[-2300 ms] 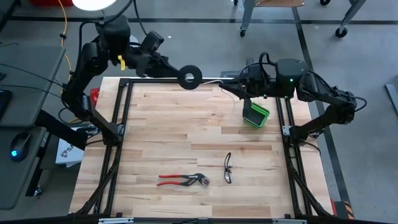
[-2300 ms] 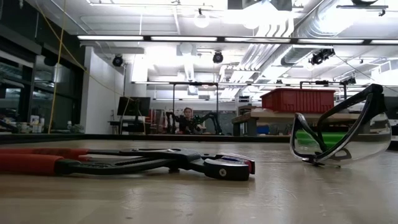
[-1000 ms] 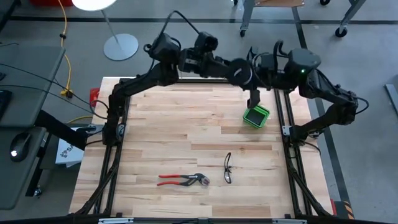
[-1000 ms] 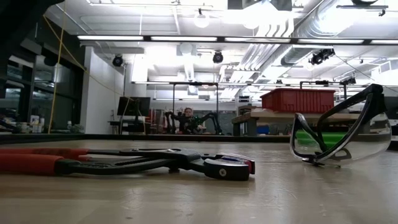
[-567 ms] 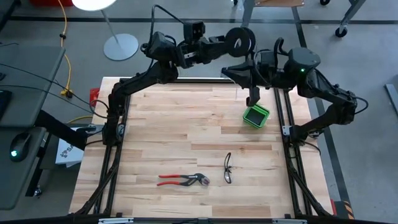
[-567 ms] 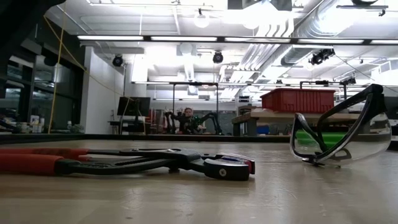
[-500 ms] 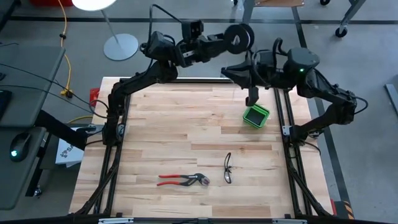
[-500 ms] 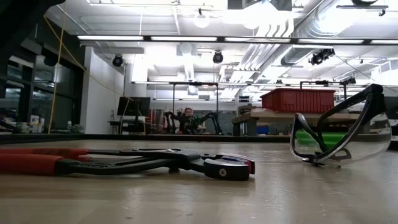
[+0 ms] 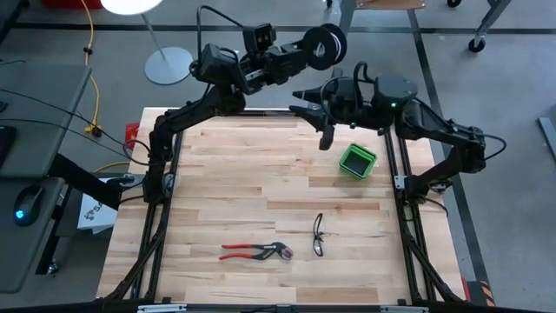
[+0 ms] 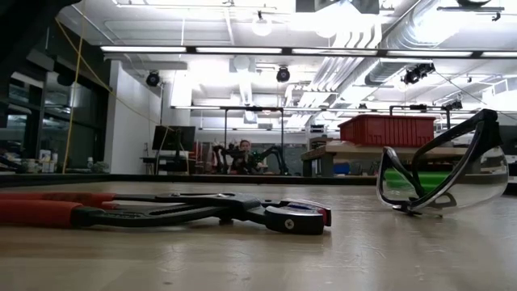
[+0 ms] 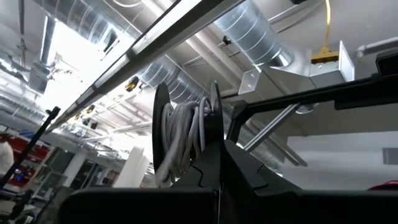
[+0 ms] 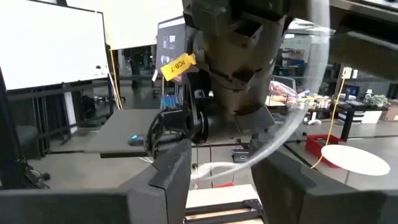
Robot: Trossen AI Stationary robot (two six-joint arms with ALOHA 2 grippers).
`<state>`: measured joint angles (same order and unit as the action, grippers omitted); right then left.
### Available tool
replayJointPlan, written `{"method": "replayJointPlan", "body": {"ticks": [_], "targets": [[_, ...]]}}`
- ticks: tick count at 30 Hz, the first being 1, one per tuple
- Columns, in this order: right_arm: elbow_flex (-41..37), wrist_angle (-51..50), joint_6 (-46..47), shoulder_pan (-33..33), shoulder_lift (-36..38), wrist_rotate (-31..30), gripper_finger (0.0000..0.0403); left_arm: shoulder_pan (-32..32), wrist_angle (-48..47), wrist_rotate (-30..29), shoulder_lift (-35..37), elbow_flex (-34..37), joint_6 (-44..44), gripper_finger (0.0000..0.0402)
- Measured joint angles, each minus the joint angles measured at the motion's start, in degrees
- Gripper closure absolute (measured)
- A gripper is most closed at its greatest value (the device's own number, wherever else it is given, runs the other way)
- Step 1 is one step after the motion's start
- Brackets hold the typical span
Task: Coil cords
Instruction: Coil the wire into the spool
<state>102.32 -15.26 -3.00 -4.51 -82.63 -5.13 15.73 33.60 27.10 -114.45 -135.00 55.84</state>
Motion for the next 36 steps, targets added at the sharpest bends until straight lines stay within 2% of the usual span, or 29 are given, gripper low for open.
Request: {"method": "replayJointPlan", "body": {"ticks": [7, 10, 12, 16, 25, 28, 33, 36], "targets": [[0.02, 1.7, 1.54, 0.0, -0.48, -0.24, 0.0261, -0.02, 0.79, -0.41, 0.94, 0.0, -1.05, 0.0402], [0.02, 2.71, 2.06, 0.0, -0.35, -0.38, 0.0278, 0.0, 0.65, -0.42, 1.27, 0.0, -1.37, 0.0401], [0.02, 2.83, 2.1, 0.0, -0.38, -0.44, 0.0305, 0.0, 0.67, -0.36, 1.35, 0.0, -1.99, 0.0401], [0.02, 2.69, 3.03, 0.62, -0.39, -0.5, 0.0389, 0.12, 0.63, -0.37, 1.67, 0.0, -3.21, 0.0401], [0.02, 2.09, 4.37, 3.81, -0.37, -0.59, 0.0402, 3.09, -1.47, 1.22, 4.67, 0.02, -6.92, 0.0401], [0.04, 0.66, 4.59, 5.0, 0.16, -0.35, 0.0402, 4.39, -9.66, 1.78, 7.07, 0.02, -11.49, 0.0401], [0.04, -2.32, 4.62, 6.59, 1.74, -0.25, 0.0402, 6.11, -29.94, 2.04, 12.73, 0.07, -20.22, 0.0401], [0.04, -4.13, 4.66, 6.8, 2.8, -0.59, 0.0403, 6.67, -42.32, 1.92, 16.49, 0.04, -21.97, 0.0401]]}}
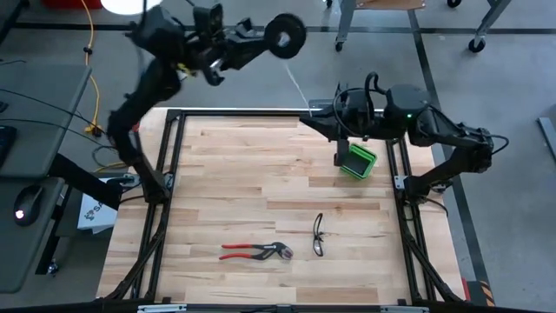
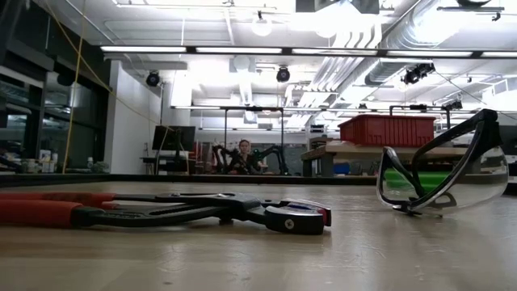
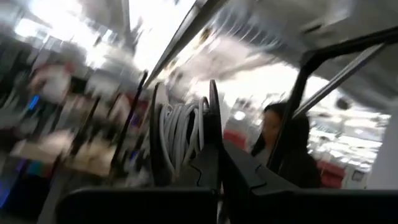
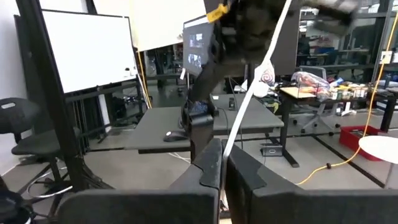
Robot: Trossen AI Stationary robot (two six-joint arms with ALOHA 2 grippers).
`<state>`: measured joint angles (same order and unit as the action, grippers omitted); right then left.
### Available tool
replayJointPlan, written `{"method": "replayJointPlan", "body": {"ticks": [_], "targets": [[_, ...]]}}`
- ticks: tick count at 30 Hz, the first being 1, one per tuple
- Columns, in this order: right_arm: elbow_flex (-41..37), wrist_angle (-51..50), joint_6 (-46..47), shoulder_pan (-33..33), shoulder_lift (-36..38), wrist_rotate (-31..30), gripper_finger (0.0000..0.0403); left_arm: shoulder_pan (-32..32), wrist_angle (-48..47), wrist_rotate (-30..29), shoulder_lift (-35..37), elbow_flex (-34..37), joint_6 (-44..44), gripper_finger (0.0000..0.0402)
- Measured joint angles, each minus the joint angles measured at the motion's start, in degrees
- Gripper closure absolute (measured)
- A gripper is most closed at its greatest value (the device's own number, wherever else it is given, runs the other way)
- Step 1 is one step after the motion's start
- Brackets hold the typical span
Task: Coil cords
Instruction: Coil the wire into the spool
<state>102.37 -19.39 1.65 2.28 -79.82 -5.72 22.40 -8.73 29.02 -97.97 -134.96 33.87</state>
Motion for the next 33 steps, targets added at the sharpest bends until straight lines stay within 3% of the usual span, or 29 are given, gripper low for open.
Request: {"method": "replayJointPlan", "body": {"ticks": [7, 12, 22, 33], "targets": [[0.0, -2.88, 0.89, 0.02, 2.17, 0.12, 0.0403, 0.89, -29.51, -2.11, 6.72, -0.04, 1.94, 0.0401], [0.0, -2.79, -0.13, -1.03, 2.37, 0.27, 0.0403, 0.24, -39.2, -3.72, 7.71, -0.04, 4.72, 0.0401], [0.0, -2.61, -0.13, -3.74, 2.42, 2.87, 0.0403, -3.06, -43.1, 4.83, 4.08, -0.04, 9.14, 0.0402], [0.0, -2.66, -0.48, -3.91, 2.42, 2.97, 0.0403, -3.35, -41.98, 5.44, 3.21, -0.02, 7.56, 0.0401]]}}
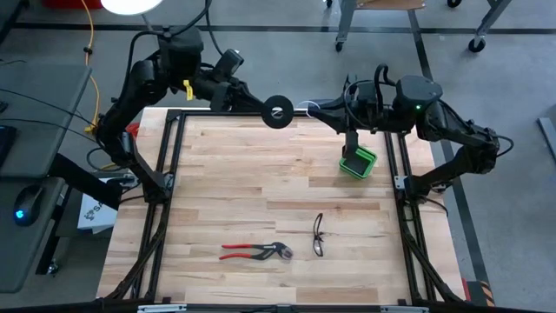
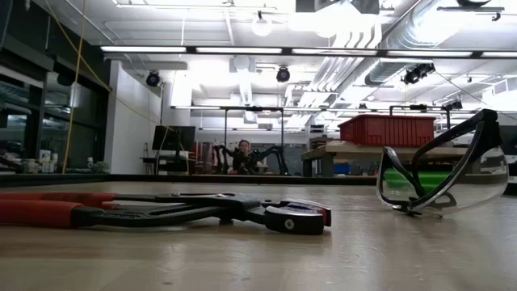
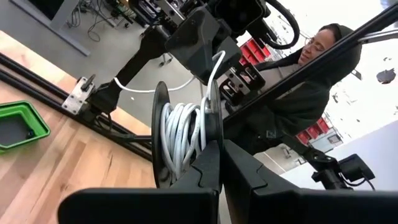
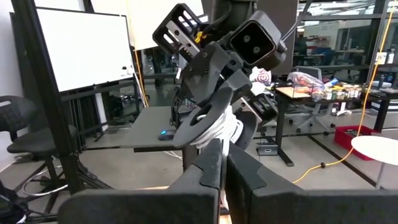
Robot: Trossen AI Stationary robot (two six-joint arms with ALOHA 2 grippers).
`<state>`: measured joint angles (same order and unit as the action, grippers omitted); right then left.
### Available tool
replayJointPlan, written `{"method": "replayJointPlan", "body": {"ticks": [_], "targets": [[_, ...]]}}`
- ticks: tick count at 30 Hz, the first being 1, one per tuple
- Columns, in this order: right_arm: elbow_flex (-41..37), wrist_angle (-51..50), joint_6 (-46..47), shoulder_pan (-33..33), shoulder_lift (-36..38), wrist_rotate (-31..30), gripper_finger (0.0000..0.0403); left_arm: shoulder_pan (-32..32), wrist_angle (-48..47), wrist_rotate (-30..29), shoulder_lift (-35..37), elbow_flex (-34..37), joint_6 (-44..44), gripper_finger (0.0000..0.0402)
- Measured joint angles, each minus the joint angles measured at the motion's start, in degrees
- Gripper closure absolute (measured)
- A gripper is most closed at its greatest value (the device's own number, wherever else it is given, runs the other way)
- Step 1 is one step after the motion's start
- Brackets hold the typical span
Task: Coil cords
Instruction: Coil the wire into the spool
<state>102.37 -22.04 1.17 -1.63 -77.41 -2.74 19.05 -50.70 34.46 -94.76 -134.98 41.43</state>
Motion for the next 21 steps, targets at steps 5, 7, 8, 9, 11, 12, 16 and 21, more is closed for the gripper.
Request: {"method": "replayJointPlan", "body": {"ticks": [5, 7, 8, 9, 11, 12, 16, 21], "targets": [[0.0, 0.0, -0.09, 0.0, 0.0, -0.02, 0.0403, 0.0, 0.05, 0.02, 0.0, 0.0, -0.04, 0.0402], [0.0, 0.0, -0.11, 0.0, 0.0, 0.0, 0.0403, 0.0, 0.05, 0.02, 0.0, 0.0, -0.09, 0.0401], [0.0, 0.0, -0.11, 0.0, 0.0, 0.0, 0.0403, 0.0, 0.03, 0.02, 0.0, 0.0, -0.09, 0.0401], [0.0, 0.0, -0.11, 0.0, 0.0, 0.0, 0.0403, 0.0, 0.05, 0.02, 0.0, 0.0, -0.1, 0.0401], [0.0, 0.0, -0.1, 0.0, 0.0, -0.02, 0.0403, 0.0, 0.03, 0.02, 0.0, 0.0, -0.49, 0.0402], [0.0, 0.0, -0.11, 0.0, 0.0, -0.02, 0.0403, 0.0, 0.03, 0.03, 0.0, 0.0, -0.77, 0.0402], [0.0, 0.0, -0.11, 0.0, 0.0, -0.02, 0.0403, 0.0, 0.03, 0.1, 0.0, 0.0, -1.09, 0.0401], [0.0, 0.0, -0.12, 0.0, 0.0, -0.02, 0.0403, 0.0, 0.0, 0.49, 0.0, 0.0, -1.05, 0.0401]]}}
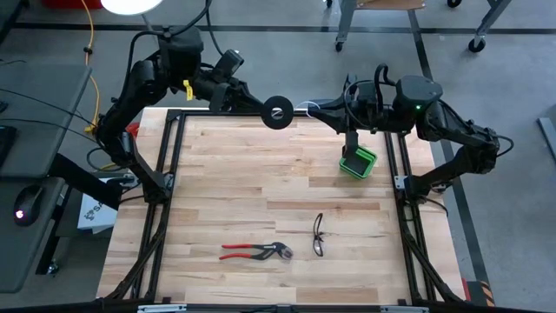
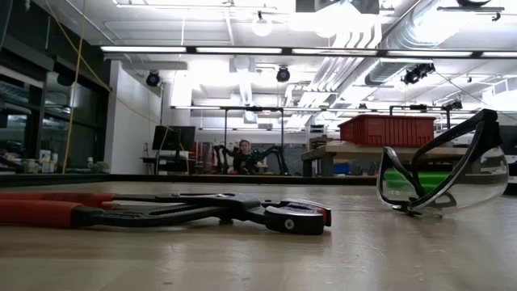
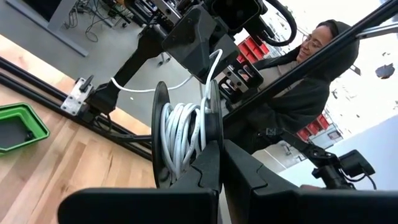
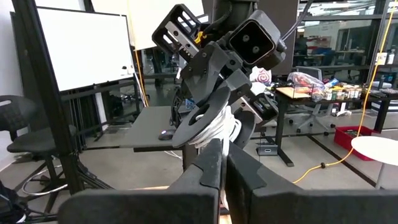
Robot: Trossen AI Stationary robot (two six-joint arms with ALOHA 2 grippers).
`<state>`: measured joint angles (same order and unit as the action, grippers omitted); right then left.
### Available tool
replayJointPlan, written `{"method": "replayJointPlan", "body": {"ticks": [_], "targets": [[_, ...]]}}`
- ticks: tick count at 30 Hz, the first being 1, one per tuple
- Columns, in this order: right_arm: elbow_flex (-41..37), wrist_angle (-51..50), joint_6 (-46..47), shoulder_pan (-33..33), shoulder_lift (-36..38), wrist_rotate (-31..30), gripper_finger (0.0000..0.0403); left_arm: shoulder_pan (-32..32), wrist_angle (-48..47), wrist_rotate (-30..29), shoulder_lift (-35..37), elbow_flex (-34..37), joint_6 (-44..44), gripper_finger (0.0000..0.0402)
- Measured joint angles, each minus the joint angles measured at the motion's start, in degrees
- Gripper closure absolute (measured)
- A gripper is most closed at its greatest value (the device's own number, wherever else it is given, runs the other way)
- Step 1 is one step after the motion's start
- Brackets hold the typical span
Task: Coil cords
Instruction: Coil the wire into the spool
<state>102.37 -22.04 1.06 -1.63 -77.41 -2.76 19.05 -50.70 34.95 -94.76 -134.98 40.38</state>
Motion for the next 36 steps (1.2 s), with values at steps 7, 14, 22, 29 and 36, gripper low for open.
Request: {"method": "replayJointPlan", "body": {"ticks": [7, 14, 22, 29, 36], "targets": [[0.0, -1.04, -0.47, -1.03, 0.0, 0.03, 0.0403, -0.42, 0.21, 1.37, -0.47, 0.0, -0.04, 0.0401], [0.0, -1.02, -1.33, -1.53, -0.07, 0.23, 0.0403, -0.89, 1.3, 3.61, -2.25, -0.02, 0.94, 0.0401], [0.0, 1.25, -1.33, -4.46, -0.29, 3.95, 0.0403, -2.18, 9.21, 8.45, -4.91, 0.0, 4.6, 0.0401], [0.0, 3.78, -1.24, -6.63, -1.15, 9.27, 0.0403, -3.65, 18.55, 12.58, -7.96, -0.02, 10.36, 0.0401], [0.0, 6.23, -1.63, -8.23, -1.81, 14.84, 0.0403, -5.14, 39.19, 14.62, -12.38, -0.02, 19.96, 0.0402]]}}
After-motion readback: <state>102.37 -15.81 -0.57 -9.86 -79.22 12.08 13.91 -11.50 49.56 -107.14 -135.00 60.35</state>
